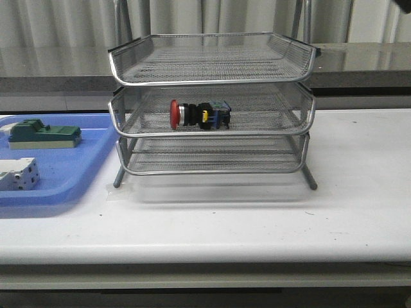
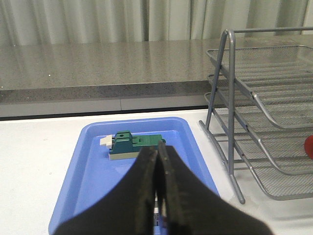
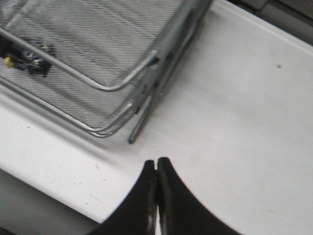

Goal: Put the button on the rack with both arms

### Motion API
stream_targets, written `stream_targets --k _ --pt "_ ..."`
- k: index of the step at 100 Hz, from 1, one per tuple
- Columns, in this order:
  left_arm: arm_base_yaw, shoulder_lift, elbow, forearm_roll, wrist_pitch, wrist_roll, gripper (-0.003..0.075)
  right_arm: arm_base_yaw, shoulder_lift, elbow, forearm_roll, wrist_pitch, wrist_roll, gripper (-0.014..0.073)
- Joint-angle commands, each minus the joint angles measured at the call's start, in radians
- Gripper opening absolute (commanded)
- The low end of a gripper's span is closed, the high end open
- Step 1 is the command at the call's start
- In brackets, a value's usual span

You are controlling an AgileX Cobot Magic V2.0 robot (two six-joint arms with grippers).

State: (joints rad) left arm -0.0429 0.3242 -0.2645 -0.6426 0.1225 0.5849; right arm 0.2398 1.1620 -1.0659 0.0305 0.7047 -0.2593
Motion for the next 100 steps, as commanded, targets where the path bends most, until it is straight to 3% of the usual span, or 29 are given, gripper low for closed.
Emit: stream_targets --k 1,20,57,78,100 --pt "0.002 0.007 -0.028 -0.013 -0.073 -0.01 -0.002 -0.033 -0.09 0.001 -0.079 -0.035 0.084 -0.0057" --pt "0.002 0.007 -0.028 -0.013 -0.073 -0.01 -0.002 -0.083 -0.262 0.131 -0.156 -0.041 0.191 -0.0057" --pt "0.002 0.007 -0.028 -0.013 -0.073 -0.01 -0.002 -0.088 -0.632 0.412 -0.164 -0.082 0.308 -0.0057" --pt "0.002 0.007 -0.028 -0.013 -0.073 -0.01 -0.002 -0.088 -0.838 0.512 -0.164 -0.115 0.311 -0.0057" --pt "0.002 0.007 -0.028 -0.013 -0.073 -0.01 -0.002 -0.088 -0.927 0.528 -0.164 -0.082 0.311 -0.0057"
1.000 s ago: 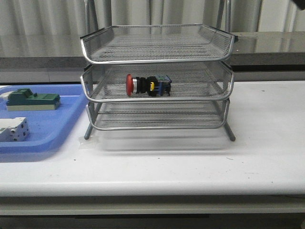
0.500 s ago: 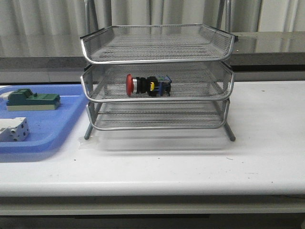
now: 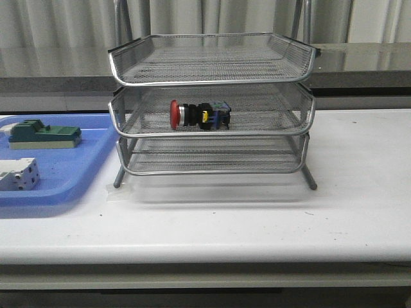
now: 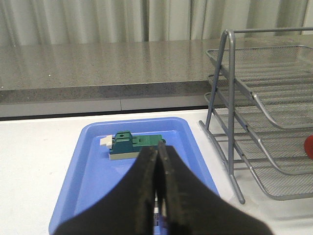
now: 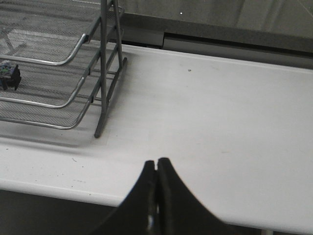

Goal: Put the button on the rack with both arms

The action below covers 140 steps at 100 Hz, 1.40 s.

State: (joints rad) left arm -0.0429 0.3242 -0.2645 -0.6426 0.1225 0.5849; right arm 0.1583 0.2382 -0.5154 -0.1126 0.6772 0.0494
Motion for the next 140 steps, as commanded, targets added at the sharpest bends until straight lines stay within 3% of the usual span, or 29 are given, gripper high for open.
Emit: stream_targets --k 1,71,140 --pt "0.002 0.007 -0.028 -0.013 -0.073 -0.01 -0.002 -0.007 -0.003 -0.022 -0.021 -0.055 0.002 -0.0057" --pt "0.002 0.007 -0.028 -0.013 -0.073 -0.01 -0.002 -0.005 -0.003 -0.009 -0.021 -0.069 0.002 -0.0057" --pt "0.002 0.007 -0.028 -0.013 -0.073 -0.01 -0.002 -0.006 -0.168 0.408 0.05 -0.623 0.003 -0.0057"
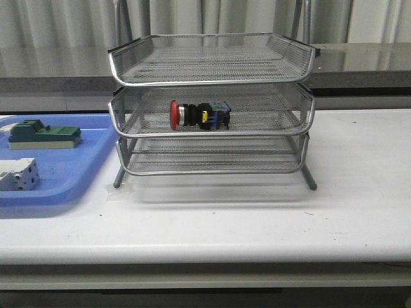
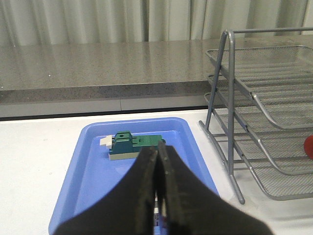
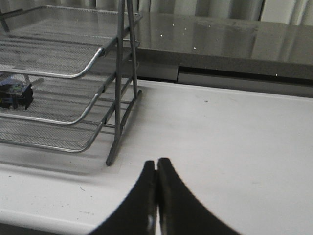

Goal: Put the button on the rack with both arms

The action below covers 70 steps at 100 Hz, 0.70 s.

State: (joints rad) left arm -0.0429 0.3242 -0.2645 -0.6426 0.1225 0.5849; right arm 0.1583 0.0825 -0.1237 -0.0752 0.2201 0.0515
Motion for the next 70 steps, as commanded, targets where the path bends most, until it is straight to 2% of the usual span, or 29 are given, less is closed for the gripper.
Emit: stream_targets --k 1,25,51,70 --pt "0.002 0.007 -0.028 -0.013 -0.073 -0.01 -0.002 -0.006 -0.016 0.024 0.013 -0.173 0.001 -0.0057" --pt "0.002 0.007 -0.028 -0.013 -0.073 -0.01 -0.002 -0.01 -0.07 0.151 0.046 -0.335 0.001 -0.0057" --pt "0.002 0.007 -0.028 -0.013 -0.073 -0.01 -0.002 -0.104 -0.075 0.152 0.051 -0.332 0.001 -0.0057" --pt "0.002 0.007 -0.028 -0.013 -0.073 -0.01 -0.002 -0.111 -0.075 0.152 0.052 -0.331 0.001 -0.0057"
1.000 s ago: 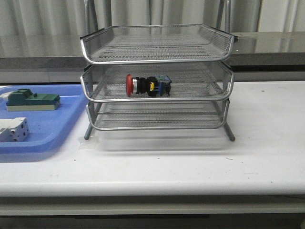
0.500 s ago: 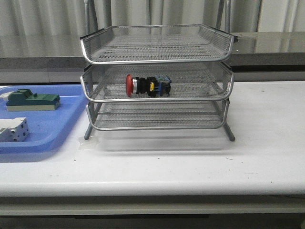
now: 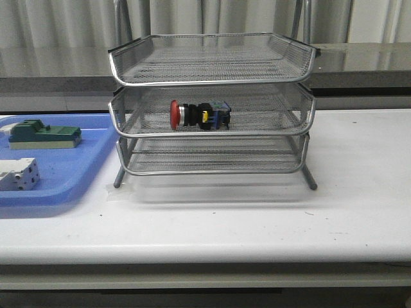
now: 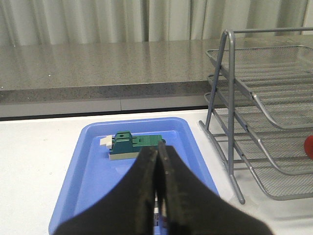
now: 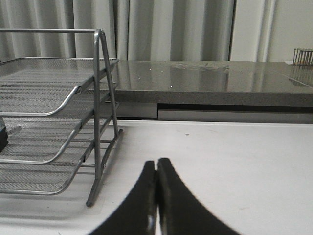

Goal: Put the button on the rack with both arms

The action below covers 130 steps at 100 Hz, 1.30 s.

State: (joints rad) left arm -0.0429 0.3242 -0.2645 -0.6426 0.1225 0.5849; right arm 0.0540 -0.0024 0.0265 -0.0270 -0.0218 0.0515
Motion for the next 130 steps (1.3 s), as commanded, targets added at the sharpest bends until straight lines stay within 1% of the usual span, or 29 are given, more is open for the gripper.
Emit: stream_targets --k 1,122,130 --pt "0.002 0.007 -0.028 -0.013 -0.073 -0.01 -0.002 -0.007 0.01 0.001 0.004 -0.089 0.001 -0.0057" --pt "0.0 0.007 -0.028 -0.013 -0.073 -0.01 -0.002 -0.007 0.01 0.001 0.003 -0.09 0.001 -0.0057" --pt "-0.002 0.007 -0.028 0.01 -0.073 -0.01 -0.002 -0.007 0.01 0.001 0.003 -0.09 0.001 -0.0057"
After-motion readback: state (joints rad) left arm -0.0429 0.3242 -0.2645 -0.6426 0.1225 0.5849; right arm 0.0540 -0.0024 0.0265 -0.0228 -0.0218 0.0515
